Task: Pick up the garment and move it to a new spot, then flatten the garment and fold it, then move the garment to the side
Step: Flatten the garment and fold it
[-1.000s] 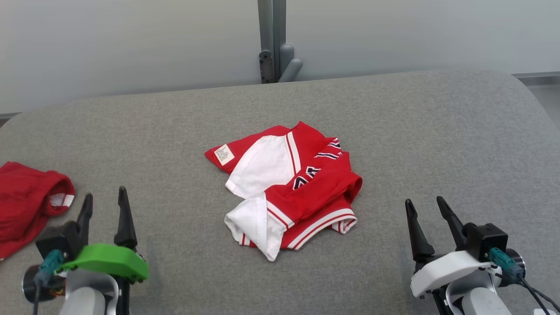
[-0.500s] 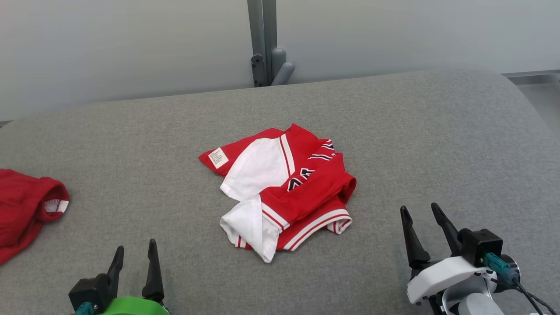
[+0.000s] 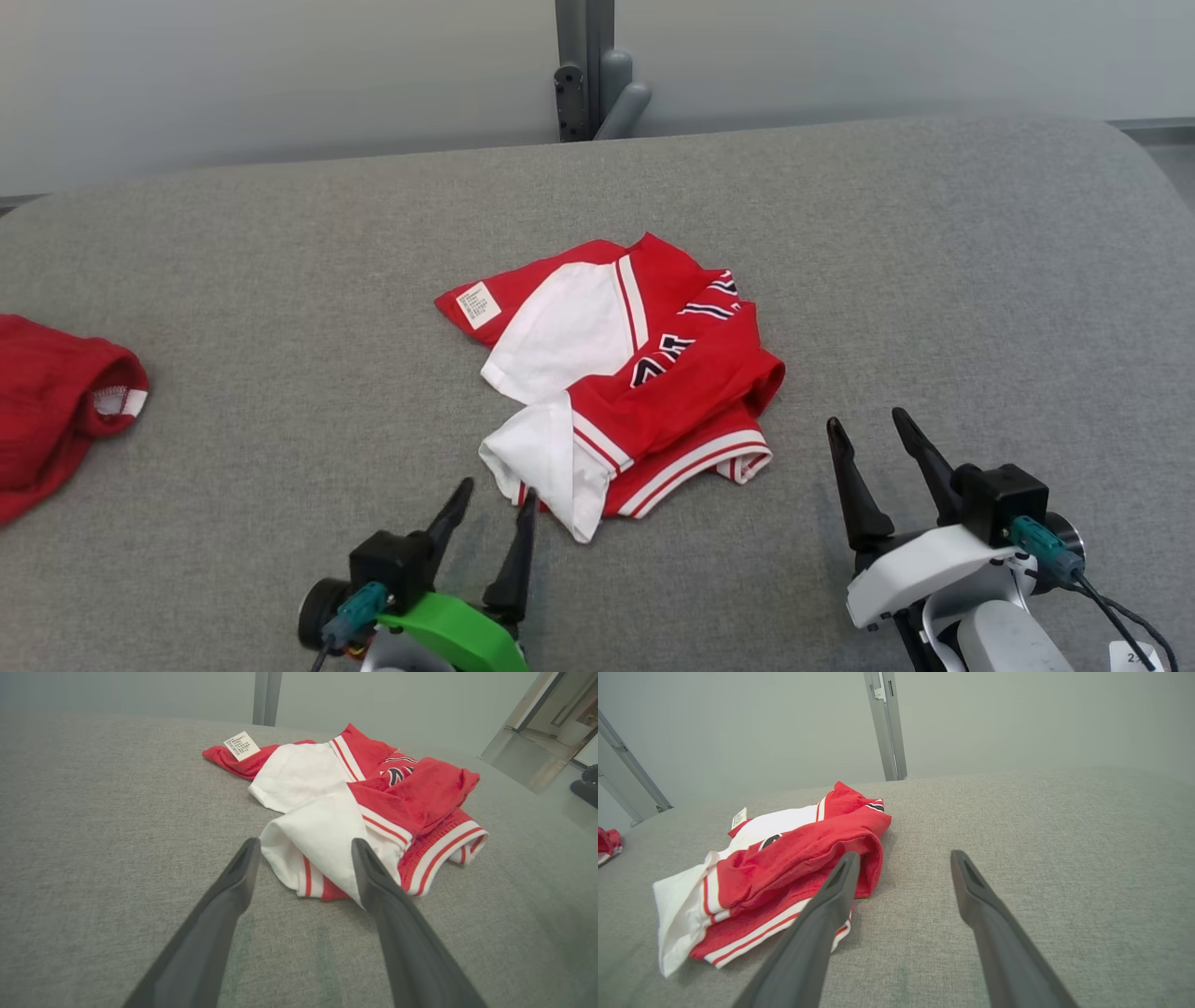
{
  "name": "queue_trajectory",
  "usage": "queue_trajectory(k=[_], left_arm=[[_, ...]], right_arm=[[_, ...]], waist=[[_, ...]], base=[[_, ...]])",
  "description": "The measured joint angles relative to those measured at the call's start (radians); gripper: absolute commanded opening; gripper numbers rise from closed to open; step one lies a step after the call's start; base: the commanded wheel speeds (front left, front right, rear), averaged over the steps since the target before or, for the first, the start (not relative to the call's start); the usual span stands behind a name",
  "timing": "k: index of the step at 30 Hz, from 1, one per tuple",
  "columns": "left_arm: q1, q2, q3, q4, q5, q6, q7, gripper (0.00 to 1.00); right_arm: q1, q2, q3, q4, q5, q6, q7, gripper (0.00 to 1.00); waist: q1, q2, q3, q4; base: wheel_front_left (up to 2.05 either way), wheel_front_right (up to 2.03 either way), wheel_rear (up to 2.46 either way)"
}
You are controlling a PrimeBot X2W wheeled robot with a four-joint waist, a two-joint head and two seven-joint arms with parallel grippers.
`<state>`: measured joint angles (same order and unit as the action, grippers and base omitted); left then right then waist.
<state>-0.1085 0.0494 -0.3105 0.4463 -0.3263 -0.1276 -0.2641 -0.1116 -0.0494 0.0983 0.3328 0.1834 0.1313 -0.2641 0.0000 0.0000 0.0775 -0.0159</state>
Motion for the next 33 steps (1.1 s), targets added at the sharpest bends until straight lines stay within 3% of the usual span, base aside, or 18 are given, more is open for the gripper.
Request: queue_trajectory(k=[5, 14, 15, 20, 26, 33], left_arm=[[-0.085, -0.002, -0.131, 0.064, -0.036, -0.001, 0.0, 1.0], [-0.155, -0.002, -0.193, 0.154, -0.098, 0.022, 0.0, 1.0], [-0.155, -0.002, -0.198, 0.151, -0.104, 0.024, 0.0, 0.0], [-0.155, -0.002, -0.151, 0.052, -0.091, 0.024, 0.0, 0.0], [-0.172, -0.002, -0.081, -0.126, 0.014, 0.022, 0.0, 0.0], [-0.394, 0.027, -0.093, -0.216, 0.113, 0.003, 0.0, 0.0]], right_arm=[[-0.025, 0.0, 0.005, 0.005, -0.007, 0.0, 0.0, 1.0], [-0.039, 0.0, -0.018, 0.005, -0.011, 0.0, 0.0, 1.0], [-0.039, 0.0, -0.021, 0.003, -0.011, 0.0, 0.0, 1.0], [-0.039, 0.0, -0.027, 0.007, -0.003, 0.0, 0.0, 1.0], [-0.036, 0.0, -0.024, 0.016, 0.031, 0.0, 0.0, 1.0], [-0.035, 0.001, 0.003, 0.023, 0.061, 0.0, 0.0, 1.0]], waist=[[0.0, 0.0, 0.046, -0.004], [0.0, 0.0001, 0.103, -0.042], [0.0, 0.0, 0.108, -0.048], [0.0, 0.0, 0.106, -0.046], [0.0, 0.0001, 0.077, -0.037], [0.0, 0.0001, 0.048, -0.043]], base=[[0.0, 0.0, 0.0], [0.0, 0.0, 0.0], [0.0, 0.0, 0.0], [0.0, 0.0, 0.0], [0.0, 0.0, 0.0], [0.0, 0.0, 0.0]])
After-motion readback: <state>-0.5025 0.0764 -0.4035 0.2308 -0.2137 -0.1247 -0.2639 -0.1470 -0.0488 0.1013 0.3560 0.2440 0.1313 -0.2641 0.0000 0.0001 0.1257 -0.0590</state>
